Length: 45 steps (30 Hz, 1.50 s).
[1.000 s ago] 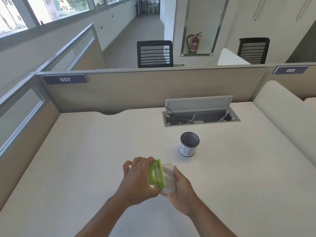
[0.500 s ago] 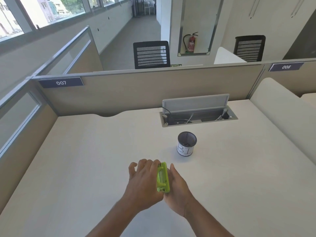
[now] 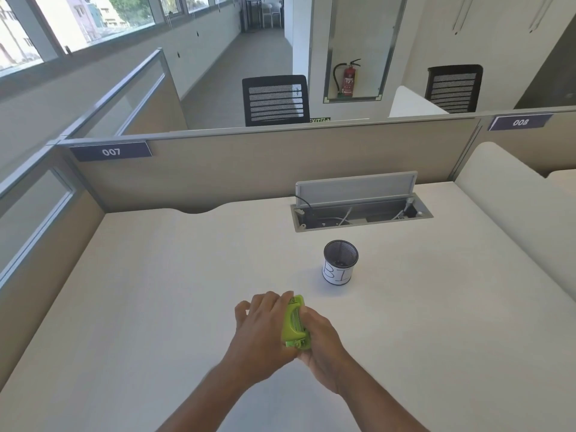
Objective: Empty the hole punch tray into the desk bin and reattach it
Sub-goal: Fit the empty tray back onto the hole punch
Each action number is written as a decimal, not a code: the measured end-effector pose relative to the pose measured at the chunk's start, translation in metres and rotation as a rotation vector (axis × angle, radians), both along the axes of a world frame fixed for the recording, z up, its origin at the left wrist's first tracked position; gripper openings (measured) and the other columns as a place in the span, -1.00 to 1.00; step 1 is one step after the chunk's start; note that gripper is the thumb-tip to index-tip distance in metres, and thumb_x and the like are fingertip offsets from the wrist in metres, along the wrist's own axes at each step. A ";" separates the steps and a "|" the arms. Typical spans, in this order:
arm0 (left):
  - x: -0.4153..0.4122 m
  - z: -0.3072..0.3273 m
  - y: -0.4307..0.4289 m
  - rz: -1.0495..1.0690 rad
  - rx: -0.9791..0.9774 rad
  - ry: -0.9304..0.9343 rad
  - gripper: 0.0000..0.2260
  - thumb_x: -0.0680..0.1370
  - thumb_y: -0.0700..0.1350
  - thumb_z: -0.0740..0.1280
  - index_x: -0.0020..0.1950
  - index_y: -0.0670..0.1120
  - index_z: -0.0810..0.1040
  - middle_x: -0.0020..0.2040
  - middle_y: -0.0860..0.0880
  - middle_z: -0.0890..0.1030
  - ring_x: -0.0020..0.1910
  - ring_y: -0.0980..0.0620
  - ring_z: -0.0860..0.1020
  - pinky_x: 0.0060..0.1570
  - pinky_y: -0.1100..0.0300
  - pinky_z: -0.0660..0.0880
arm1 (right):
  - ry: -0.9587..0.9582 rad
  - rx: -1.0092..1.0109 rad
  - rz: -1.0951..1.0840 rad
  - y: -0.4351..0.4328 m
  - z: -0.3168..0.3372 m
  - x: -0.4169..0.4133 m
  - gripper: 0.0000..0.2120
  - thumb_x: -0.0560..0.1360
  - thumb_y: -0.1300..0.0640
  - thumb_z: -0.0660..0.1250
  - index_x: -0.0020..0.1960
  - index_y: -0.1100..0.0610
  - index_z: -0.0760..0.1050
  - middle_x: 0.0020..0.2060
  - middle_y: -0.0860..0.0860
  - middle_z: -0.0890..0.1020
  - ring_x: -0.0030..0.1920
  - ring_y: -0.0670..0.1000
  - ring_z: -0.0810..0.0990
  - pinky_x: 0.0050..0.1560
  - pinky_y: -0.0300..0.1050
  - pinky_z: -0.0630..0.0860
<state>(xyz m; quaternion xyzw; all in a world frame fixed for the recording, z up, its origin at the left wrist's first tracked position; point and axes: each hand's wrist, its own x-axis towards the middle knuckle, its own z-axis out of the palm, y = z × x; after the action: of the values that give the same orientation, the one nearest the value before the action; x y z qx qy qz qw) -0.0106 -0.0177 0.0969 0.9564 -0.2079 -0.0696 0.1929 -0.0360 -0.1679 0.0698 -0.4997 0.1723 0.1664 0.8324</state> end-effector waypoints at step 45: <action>0.013 -0.024 0.031 0.407 -1.261 0.897 -0.46 0.39 -0.09 0.63 0.34 -0.15 0.63 0.16 -0.30 0.79 0.17 -0.31 0.77 0.14 -0.01 0.74 | -0.012 -0.306 -0.044 -0.002 0.005 -0.006 -0.75 0.71 0.22 0.25 0.05 0.28 0.69 -0.12 0.24 0.81 -0.12 0.19 0.81 -0.11 -0.04 0.74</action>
<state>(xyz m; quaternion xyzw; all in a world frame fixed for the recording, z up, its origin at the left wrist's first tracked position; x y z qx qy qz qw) 0.0025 0.0132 0.0730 0.5671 0.0679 -0.2805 0.7714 -0.0420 -0.1695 0.0747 -0.6176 0.2018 0.1170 0.7511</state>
